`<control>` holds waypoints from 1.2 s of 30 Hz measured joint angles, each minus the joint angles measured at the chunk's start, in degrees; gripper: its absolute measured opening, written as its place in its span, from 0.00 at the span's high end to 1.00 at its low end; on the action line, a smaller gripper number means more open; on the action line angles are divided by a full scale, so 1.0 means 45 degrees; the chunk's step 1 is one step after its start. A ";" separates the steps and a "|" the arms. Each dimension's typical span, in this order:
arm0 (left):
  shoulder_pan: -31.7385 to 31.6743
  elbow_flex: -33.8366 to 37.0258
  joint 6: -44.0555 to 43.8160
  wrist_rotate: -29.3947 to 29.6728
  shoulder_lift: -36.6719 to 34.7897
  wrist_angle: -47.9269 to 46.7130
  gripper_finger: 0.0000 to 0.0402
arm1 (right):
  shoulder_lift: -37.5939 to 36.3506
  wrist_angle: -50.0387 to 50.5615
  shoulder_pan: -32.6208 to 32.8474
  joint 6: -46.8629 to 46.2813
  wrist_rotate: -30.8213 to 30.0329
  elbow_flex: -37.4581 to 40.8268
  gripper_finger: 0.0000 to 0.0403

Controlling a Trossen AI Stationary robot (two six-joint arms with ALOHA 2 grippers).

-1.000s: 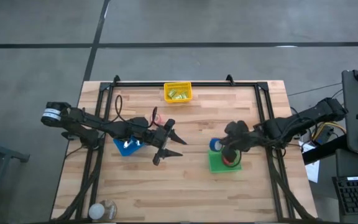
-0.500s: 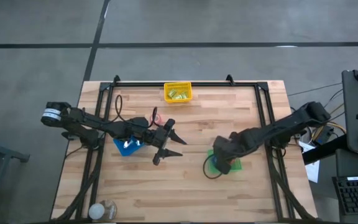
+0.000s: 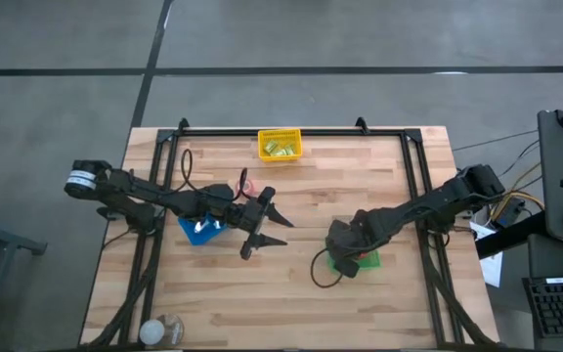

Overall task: Pick and place Stapler, Stapler remover, tape
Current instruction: Put the blue tape into the green bin, then put the pink tape into the green bin

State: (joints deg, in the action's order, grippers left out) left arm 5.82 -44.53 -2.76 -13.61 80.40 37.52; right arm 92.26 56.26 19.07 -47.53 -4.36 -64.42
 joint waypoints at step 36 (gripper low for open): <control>-0.2168 -0.0078 -0.1008 0.7969 -0.0462 -1.0919 0.43 | -0.1091 -0.0978 0.0230 0.1060 -0.3193 -0.0975 0.52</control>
State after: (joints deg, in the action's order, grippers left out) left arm -3.93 -44.88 -7.30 22.25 78.32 -11.61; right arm 87.35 51.86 20.10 -42.76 -18.73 -68.81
